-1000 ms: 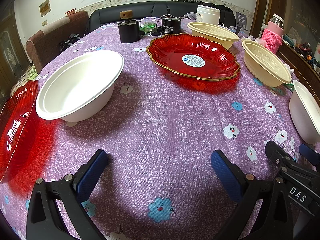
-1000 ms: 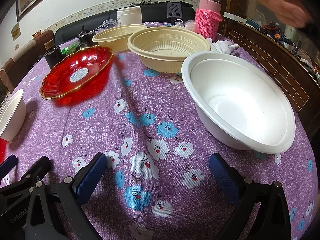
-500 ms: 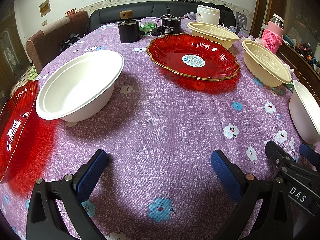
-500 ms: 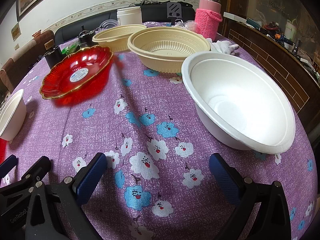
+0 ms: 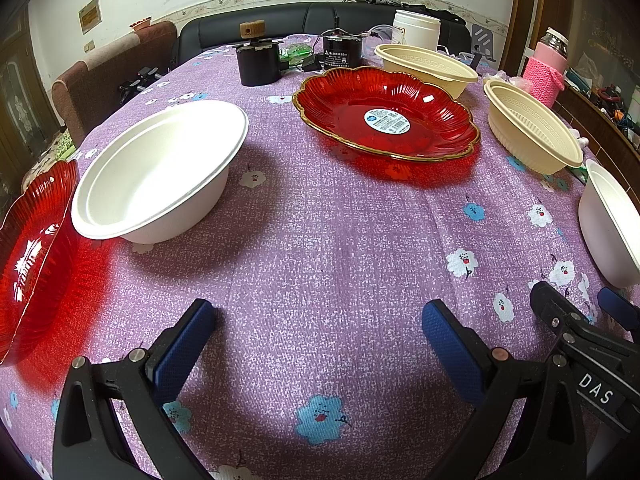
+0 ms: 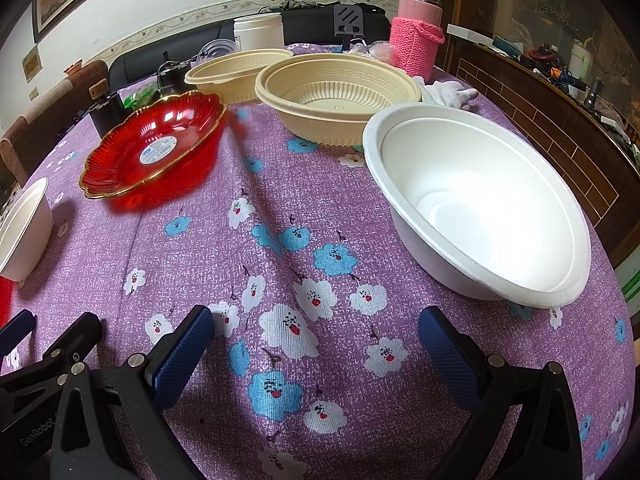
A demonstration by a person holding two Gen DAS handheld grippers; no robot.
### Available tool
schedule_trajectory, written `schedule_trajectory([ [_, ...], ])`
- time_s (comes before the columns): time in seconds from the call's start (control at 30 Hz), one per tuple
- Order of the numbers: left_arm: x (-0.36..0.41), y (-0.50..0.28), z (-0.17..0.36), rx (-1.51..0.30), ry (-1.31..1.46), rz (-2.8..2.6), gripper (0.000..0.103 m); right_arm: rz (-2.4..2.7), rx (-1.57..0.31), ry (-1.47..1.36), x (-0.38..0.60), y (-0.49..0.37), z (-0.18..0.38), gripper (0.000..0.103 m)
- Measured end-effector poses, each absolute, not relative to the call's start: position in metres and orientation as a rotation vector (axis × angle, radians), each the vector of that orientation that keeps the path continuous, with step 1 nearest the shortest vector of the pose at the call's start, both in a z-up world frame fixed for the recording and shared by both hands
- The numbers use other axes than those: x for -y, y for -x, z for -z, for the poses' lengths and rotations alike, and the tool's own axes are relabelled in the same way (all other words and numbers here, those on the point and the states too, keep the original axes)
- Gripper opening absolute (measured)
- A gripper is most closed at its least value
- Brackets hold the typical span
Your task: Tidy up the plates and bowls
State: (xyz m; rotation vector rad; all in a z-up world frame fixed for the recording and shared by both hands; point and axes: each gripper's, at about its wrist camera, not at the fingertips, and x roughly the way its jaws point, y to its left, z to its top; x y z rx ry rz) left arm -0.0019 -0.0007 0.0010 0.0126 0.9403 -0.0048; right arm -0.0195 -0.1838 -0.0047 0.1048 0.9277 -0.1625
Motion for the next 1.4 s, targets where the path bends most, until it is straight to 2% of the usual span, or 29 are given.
schedule_trajectory([
  [0.67,0.004,0.009,-0.001,-0.963,-0.039,0.026,0.103,0.16,-0.954,-0.108,0.185,0.018,0.005,0.102],
  [0.87,0.006,0.031,-0.005,-1.005,-0.047,0.109,0.103,0.144,-0.969,-0.097,0.18,0.027,0.005,0.102],
  [1.03,0.004,0.076,-0.03,-0.912,-0.035,0.176,0.103,0.111,-0.986,-0.088,0.176,0.047,0.004,0.102],
  [1.13,-0.003,0.107,-0.057,-0.797,-0.028,0.173,0.103,0.094,-0.989,-0.107,0.175,0.063,0.001,0.102],
  [1.4,-0.025,0.16,-0.114,-0.561,-0.023,0.084,0.103,0.047,-0.811,-0.113,0.167,0.113,-0.041,0.103],
])
